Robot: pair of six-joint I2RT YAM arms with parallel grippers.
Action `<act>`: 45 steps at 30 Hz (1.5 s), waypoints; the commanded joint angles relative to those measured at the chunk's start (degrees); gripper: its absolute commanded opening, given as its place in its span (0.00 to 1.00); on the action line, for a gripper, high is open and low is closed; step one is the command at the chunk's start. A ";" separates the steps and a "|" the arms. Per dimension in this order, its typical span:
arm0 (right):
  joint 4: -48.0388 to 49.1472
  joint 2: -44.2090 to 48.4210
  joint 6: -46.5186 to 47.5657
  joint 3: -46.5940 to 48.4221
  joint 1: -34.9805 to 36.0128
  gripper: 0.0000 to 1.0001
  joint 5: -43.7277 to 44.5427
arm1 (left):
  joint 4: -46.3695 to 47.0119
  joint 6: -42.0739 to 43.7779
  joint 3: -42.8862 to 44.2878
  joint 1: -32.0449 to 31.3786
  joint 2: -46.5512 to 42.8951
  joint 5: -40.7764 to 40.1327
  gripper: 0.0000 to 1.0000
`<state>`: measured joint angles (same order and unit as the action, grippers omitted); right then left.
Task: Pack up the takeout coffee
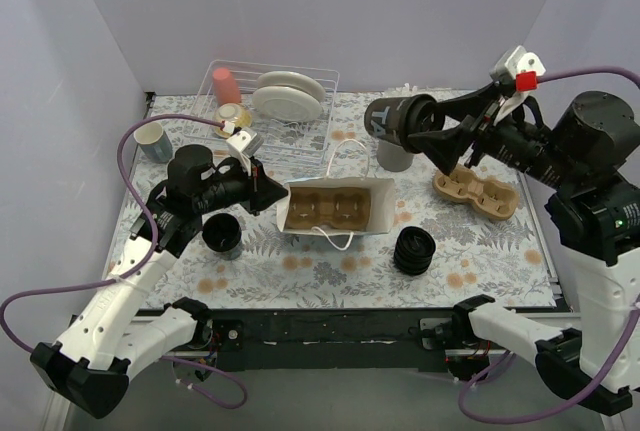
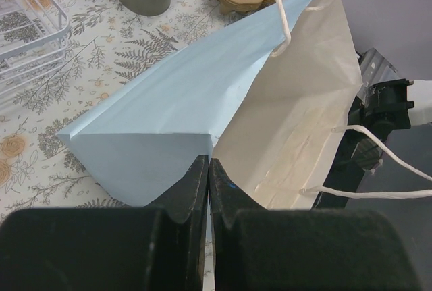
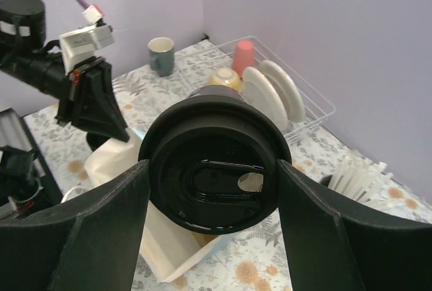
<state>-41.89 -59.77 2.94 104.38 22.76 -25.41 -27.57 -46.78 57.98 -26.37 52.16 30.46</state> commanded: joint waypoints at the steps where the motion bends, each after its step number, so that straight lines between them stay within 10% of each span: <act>1: 0.76 -0.53 -0.83 -2.95 1.93 0.44 -7.28 | 1.56 -0.15 0.21 -0.08 -0.31 1.10 0.00; 11: -6.17 -1.84 2.68 -6.02 17.81 0.45 -2.11 | 1.64 -0.59 -0.06 -0.08 0.22 1.01 0.00; 28: -2.94 -5.01 10.68 -17.80 40.33 0.42 31.99 | 1.29 -1.11 0.12 -0.08 -0.05 -0.38 0.00; 34: -2.23 -5.36 9.46 -20.18 44.64 0.42 33.85 | -0.72 -6.21 2.84 -0.08 -2.32 -11.37 0.65; 45: 0.14 -6.59 6.12 -22.81 50.97 0.41 36.04 | -11.10 -17.81 -0.65 -0.08 -11.11 -8.15 0.66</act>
<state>-45.58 -66.15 10.68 82.35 72.34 8.64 -35.88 -59.27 60.23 -26.37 43.66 20.03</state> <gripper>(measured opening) 0.762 0.664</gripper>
